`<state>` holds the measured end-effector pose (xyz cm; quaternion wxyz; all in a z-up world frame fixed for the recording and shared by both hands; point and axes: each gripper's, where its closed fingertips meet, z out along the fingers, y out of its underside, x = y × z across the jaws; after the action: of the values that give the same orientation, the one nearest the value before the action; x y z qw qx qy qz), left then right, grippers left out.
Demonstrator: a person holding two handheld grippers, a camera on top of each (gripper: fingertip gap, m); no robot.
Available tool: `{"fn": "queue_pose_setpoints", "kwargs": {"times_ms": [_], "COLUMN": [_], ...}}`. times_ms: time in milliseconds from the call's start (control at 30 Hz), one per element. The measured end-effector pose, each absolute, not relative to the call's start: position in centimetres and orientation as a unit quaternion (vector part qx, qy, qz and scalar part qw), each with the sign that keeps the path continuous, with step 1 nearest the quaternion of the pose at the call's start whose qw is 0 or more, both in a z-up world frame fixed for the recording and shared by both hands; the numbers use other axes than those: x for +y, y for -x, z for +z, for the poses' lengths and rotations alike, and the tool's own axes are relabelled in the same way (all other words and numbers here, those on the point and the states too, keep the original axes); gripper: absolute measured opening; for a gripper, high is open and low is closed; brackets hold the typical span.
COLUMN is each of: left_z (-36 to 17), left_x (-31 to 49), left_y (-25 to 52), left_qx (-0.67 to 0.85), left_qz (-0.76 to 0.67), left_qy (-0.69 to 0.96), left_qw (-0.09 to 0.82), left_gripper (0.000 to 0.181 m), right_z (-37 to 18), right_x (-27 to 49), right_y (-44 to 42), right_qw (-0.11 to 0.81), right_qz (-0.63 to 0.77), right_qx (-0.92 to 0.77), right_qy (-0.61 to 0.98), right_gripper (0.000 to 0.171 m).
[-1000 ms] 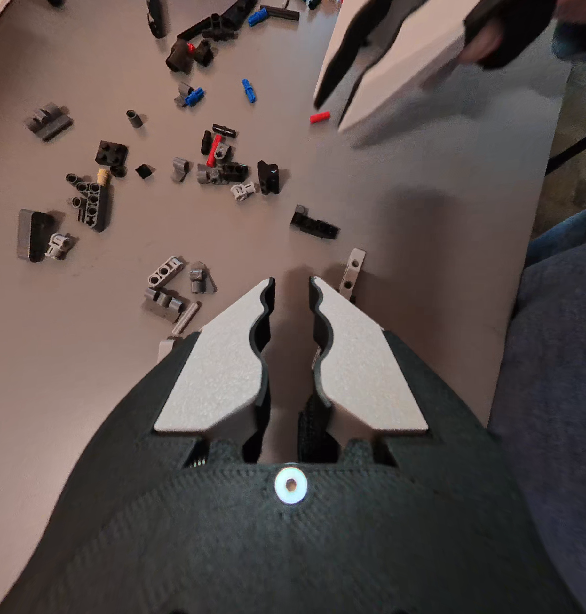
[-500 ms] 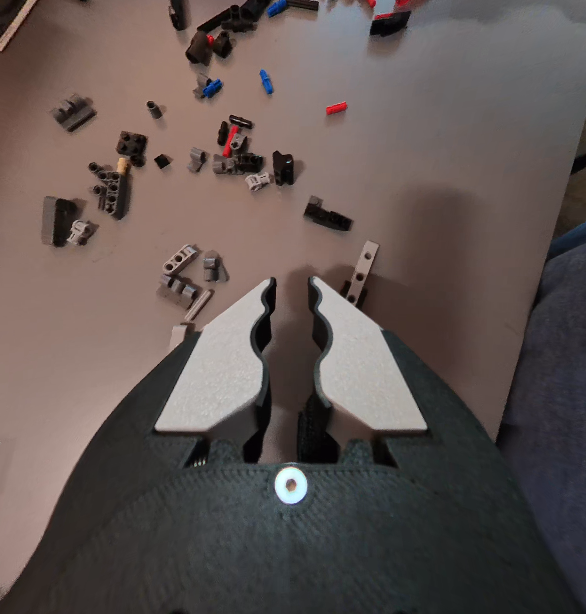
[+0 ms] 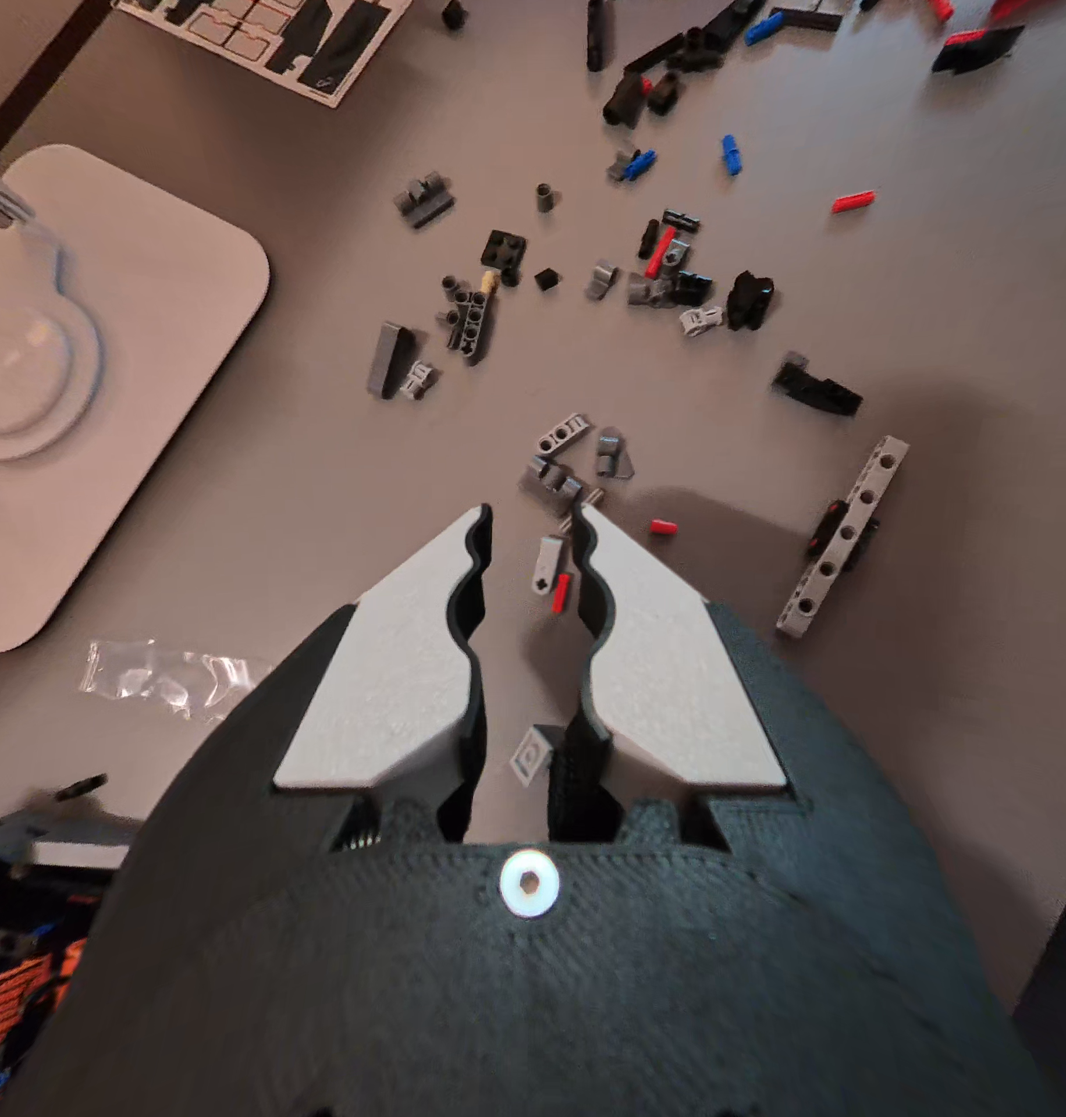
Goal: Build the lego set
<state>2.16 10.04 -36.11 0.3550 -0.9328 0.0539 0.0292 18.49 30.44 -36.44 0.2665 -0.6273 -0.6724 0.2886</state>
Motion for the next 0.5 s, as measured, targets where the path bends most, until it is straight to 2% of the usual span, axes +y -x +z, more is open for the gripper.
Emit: {"fn": "queue_pose_setpoints", "kwargs": {"times_ms": [200, 500], "left_z": [-37.3, -37.7], "left_x": [8.3, 8.5], "left_y": [-2.4, -4.7], "left_qx": [0.071, 0.082], "left_qz": [0.018, 0.003], "left_qy": [0.947, 0.944], "left_qw": [0.313, 0.32], "left_gripper": [0.022, 0.022], "right_z": [-36.6, -37.4], "right_x": [30.2, 29.3], "right_y": [-19.9, -21.8], "right_qw": [0.266, 0.26], "right_qz": [0.293, 0.293], "right_qx": [-0.671, -0.676], "right_qy": [0.627, 0.624], "right_gripper": [0.019, 0.022]}}
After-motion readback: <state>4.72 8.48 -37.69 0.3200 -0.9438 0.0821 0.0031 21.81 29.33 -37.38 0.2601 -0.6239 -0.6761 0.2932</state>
